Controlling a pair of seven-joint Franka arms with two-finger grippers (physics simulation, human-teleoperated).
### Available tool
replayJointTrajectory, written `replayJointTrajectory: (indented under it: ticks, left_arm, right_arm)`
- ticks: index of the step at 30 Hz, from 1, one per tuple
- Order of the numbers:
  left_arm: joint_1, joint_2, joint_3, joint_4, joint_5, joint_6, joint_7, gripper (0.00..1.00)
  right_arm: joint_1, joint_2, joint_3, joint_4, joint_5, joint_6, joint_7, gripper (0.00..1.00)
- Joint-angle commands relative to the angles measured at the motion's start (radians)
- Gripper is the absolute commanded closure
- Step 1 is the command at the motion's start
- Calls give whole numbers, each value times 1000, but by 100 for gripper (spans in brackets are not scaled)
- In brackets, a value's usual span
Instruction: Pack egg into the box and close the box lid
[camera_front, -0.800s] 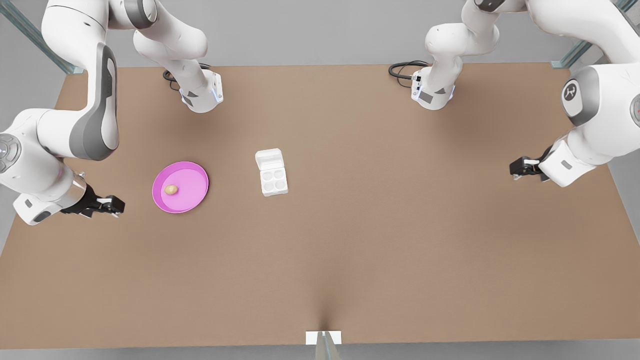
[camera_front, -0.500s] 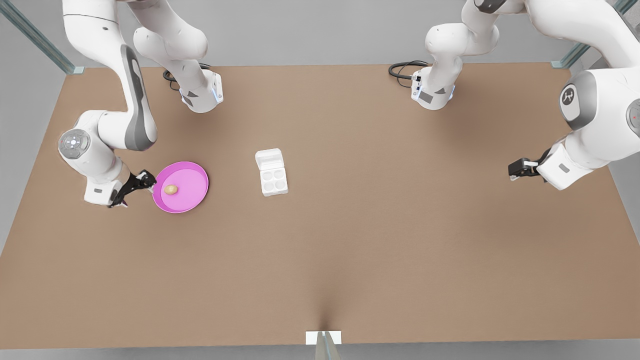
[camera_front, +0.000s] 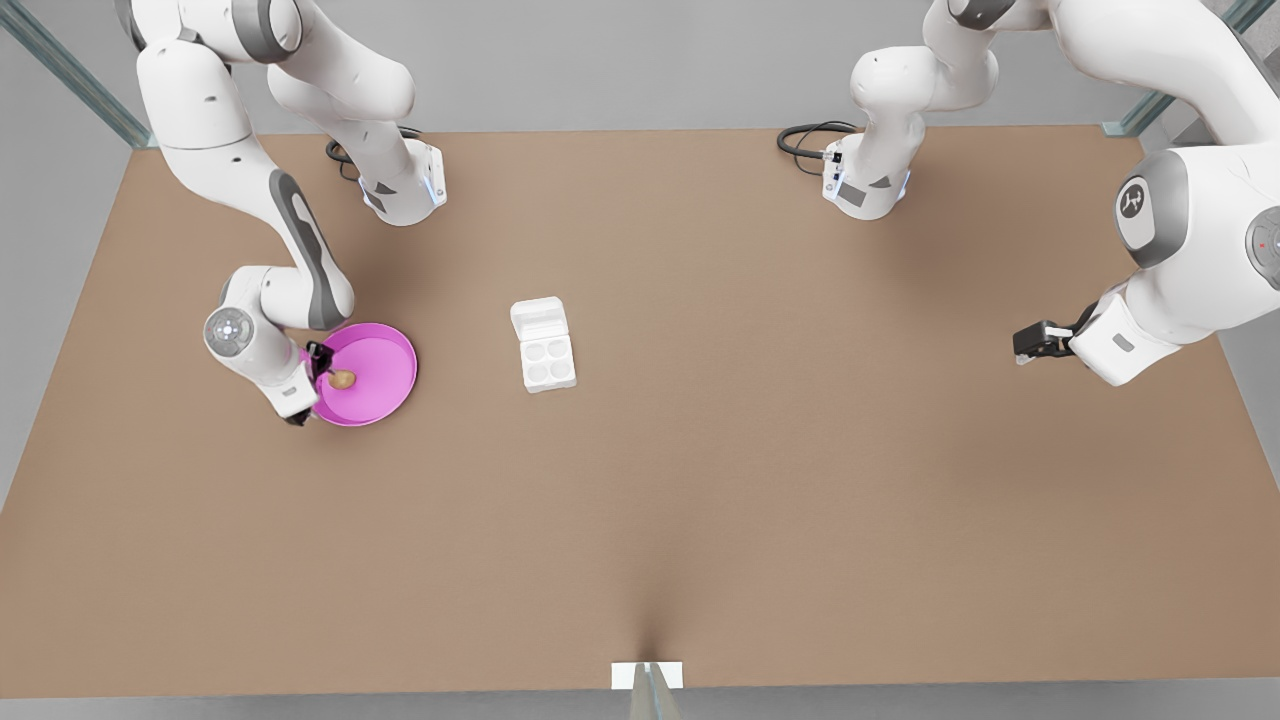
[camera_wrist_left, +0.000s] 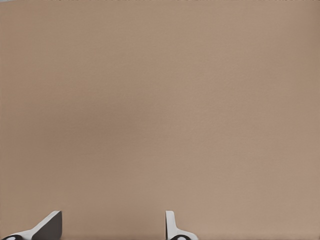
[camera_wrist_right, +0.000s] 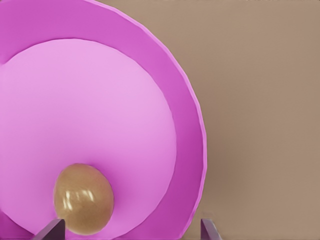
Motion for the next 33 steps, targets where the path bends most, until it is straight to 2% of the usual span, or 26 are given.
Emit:
replayJointTrajectory:
  ticks: [1, 9, 33]
  left_arm:
    - [0, 0, 0, 0, 0, 0, 0, 0]
    - [0, 0, 0, 0, 2, -1, 0, 0]
    - [0, 6, 0, 0, 2, 3, 2, 0]
  right_arm:
    - [0, -8, 0, -2, 0, -5, -1, 0]
    - [8, -24, 2, -43, 0, -8, -162, 0]
    - [-4, 18, 17, -68, 2, 12, -185, 0]
